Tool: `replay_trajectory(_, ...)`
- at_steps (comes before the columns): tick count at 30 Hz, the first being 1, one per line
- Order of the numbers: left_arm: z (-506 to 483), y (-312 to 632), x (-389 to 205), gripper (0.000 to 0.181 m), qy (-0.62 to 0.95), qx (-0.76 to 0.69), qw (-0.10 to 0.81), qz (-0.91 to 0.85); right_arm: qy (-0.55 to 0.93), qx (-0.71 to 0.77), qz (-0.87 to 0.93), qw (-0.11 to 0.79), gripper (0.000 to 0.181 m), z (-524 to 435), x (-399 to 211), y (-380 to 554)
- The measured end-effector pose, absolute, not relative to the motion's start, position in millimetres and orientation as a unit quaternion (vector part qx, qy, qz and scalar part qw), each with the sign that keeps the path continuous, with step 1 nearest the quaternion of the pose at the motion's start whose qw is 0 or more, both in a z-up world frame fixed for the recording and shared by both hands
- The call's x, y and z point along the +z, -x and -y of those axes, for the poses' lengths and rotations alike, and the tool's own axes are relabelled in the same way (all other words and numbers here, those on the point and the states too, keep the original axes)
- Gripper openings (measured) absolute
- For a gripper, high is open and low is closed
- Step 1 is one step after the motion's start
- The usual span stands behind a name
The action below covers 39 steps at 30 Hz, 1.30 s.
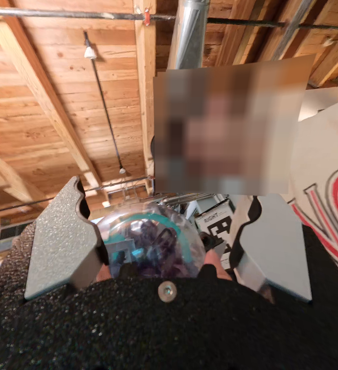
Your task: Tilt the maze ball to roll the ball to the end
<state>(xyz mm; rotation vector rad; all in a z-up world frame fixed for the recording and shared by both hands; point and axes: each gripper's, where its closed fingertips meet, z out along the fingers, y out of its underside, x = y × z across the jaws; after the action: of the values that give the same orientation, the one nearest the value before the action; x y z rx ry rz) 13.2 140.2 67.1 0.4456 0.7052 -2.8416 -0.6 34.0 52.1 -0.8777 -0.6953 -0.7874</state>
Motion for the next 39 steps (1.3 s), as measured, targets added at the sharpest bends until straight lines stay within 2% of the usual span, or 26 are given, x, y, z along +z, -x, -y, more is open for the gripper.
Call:
replay_trajectory(4,-131.4,-37.5,63.7,0.157,-0.095,-0.954,0.159,-0.237,0.405,-0.366,0.344,0.764,0.123,-39.2,47.2,10.8)
replay_trajectory(6,-135.9,-39.2,63.0,0.157,-0.091,-0.962,0.14,-0.216,0.398,-0.361,0.347,0.769,0.126,-38.5,48.0,15.2)
replay_trajectory(11,-137.7,-37.3,58.6,0.157,-0.104,-0.965,0.134,-0.198,0.381,-0.323,0.335,0.799,0.119,-27.4,53.2,18.5)
replay_trajectory(19,-138.5,-44.9,55.2,0.157,-0.087,-0.974,0.115,-0.174,0.396,-0.336,0.336,0.786,0.119,-29.0,51.5,17.9)
replay_trajectory(28,-143.5,-33.7,54.0,0.157,-0.112,-0.971,0.132,-0.167,0.379,-0.319,0.319,0.808,0.121,-25.2,54.2,22.1)
replay_trajectory(39,-129.1,-10.1,62.2,0.157,-0.167,-0.947,0.169,-0.217,0.344,-0.312,0.292,0.836,0.114,-11.7,63.2,24.0)
